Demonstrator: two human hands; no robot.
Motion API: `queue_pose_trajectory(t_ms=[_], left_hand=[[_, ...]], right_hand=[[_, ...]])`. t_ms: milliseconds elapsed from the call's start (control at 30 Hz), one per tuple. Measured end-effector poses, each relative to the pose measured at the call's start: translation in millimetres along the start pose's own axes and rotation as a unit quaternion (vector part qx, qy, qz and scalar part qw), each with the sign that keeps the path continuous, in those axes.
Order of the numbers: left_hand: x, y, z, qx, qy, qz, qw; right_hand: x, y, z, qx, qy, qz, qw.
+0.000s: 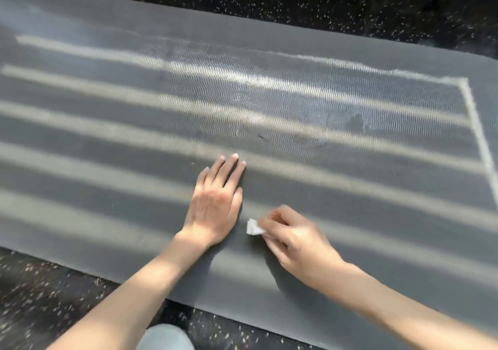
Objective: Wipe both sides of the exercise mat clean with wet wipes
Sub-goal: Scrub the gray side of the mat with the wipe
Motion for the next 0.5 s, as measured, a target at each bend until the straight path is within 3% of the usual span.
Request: queue_pose_trajectory(t_ms=[133, 233, 333, 500], left_hand=[[0.3, 0.9, 0.5, -0.014, -0.004, -0.023, 1.000], [-0.6, 0.0, 2.7, -0.011, -0.006, -0.028, 1.000], [1.0, 1.0, 0.2, -0.003, -0.009, -0.021, 1.000], [-0.4, -0.7, 2.0, 0.007, -0.010, -0.017, 1.000]], right_hand=[[24.5, 17.6, -29.5, 0.042, -0.063, -0.044, 0.996], [49.2, 43.9, -49.9, -0.011, -0.053, -0.135, 0.989], [61.4, 61.2, -56.7, 0.020, -0.068, -0.201, 0.977], [4.6, 35.9, -33.8, 0.009, -0.051, -0.120, 0.991]])
Point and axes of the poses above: each hand's wrist, its own x-axis away from the middle knuckle, its own y-axis out of the palm, z = x × y, the point moved 6 cm from there along -x, towards the middle knuckle, and after that the axes turned 2 degrees about z, right-handed, at the moved point
